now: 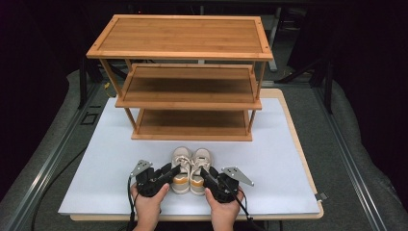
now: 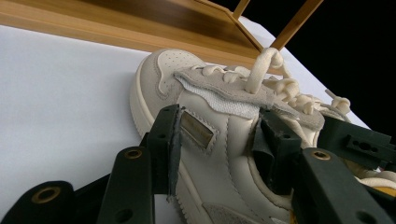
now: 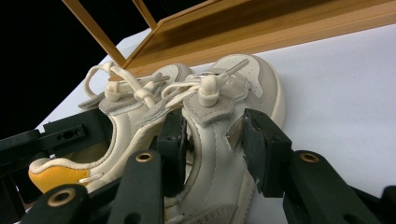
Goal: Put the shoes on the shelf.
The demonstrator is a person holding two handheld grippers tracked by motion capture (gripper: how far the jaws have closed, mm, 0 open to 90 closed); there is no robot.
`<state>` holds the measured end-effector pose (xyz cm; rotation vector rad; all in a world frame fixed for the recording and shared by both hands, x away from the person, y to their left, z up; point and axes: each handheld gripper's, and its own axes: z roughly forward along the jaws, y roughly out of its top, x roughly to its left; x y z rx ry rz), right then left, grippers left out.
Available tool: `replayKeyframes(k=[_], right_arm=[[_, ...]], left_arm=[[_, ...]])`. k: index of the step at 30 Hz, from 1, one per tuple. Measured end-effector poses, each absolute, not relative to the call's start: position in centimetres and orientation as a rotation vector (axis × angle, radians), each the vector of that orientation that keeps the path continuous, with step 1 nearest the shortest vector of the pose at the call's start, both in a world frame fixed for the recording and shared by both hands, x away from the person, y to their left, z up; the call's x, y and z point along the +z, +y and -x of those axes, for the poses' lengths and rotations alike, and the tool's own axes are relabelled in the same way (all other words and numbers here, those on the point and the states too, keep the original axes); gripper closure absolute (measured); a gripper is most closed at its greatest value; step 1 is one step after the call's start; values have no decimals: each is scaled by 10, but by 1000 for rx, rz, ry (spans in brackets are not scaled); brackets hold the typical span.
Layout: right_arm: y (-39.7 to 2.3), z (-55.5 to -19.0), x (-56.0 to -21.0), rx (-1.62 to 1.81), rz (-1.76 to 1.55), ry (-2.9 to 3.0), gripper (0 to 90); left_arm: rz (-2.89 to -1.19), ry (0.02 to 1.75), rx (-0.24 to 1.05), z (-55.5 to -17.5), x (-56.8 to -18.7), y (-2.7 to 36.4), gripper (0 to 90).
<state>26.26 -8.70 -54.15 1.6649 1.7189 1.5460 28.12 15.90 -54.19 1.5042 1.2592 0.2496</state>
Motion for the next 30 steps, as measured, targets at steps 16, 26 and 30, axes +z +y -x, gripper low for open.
replayKeyframes(k=[16, 26, 30], right_arm=[[-85, -267, -522, 1559, -1623, 1708, 610], [-84, -269, -507, 1542, -1619, 1721, 609], [-84, -270, -500, 1561, -1604, 1709, 609]], left_arm=[[-1484, 1246, 240, -285, -525, 161, 556], [-1481, 1234, 253, -287, -511, 164, 556], [-1482, 1228, 255, -288, -505, 164, 557]])
